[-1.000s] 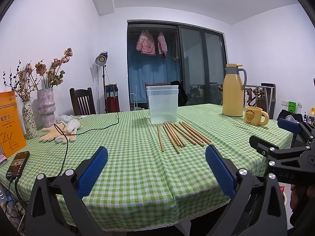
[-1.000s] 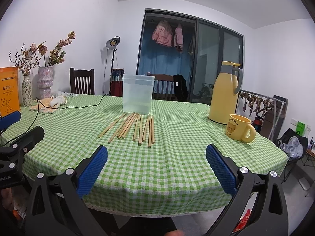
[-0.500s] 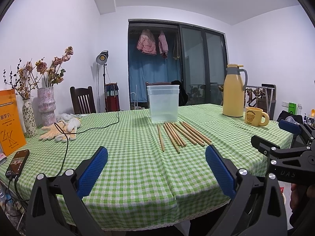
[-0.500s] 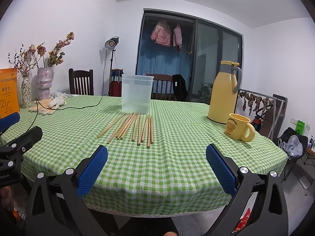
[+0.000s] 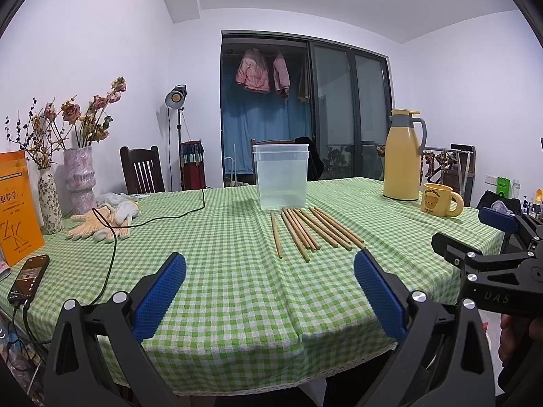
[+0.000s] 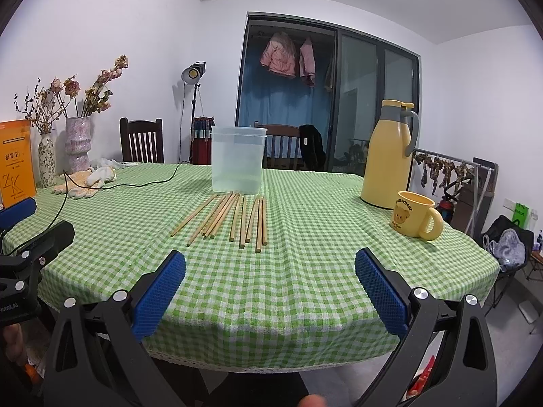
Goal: Organize utensils
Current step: 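Move the left tool toward the chopsticks and close on one chopstick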
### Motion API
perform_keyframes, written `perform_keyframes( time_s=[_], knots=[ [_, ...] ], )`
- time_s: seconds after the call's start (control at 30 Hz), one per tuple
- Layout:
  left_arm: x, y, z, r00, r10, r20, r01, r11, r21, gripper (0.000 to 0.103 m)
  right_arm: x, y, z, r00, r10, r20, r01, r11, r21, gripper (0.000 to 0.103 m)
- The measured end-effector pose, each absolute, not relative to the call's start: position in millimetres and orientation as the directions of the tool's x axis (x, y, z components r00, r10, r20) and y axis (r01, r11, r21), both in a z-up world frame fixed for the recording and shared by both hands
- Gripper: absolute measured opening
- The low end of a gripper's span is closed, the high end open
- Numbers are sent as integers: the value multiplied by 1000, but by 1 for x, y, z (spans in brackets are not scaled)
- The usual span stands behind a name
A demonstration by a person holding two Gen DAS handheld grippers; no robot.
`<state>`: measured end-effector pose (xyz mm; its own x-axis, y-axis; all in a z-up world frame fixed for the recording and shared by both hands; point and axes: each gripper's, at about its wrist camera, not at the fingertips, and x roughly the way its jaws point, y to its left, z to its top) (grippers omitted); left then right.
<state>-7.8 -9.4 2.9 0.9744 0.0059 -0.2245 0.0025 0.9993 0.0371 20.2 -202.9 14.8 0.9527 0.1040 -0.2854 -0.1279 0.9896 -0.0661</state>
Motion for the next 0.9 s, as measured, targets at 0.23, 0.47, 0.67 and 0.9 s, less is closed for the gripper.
perform_keyframes(
  time_s=[0.23, 0.47, 0.67, 0.9],
  knots=[
    [-8, -10, 2, 975, 7, -222, 1, 999, 37, 96, 21, -204, 15, 950, 110, -292, -132, 990, -56, 97],
    [-6, -8, 1, 971, 4, -239, 4, 999, 33, 96, 23, -205, 15, 952, 96, -291, -121, 990, -69, 97],
    [2, -4, -5, 968, 1, -252, 7, 999, 32, 96, 33, -212, 11, 950, 77, -301, -111, 989, -95, 97],
    [43, -2, -20, 948, 7, -318, 23, 996, 91, 96, 68, -214, -13, 939, 21, -345, -74, 987, -141, 97]
  ],
)
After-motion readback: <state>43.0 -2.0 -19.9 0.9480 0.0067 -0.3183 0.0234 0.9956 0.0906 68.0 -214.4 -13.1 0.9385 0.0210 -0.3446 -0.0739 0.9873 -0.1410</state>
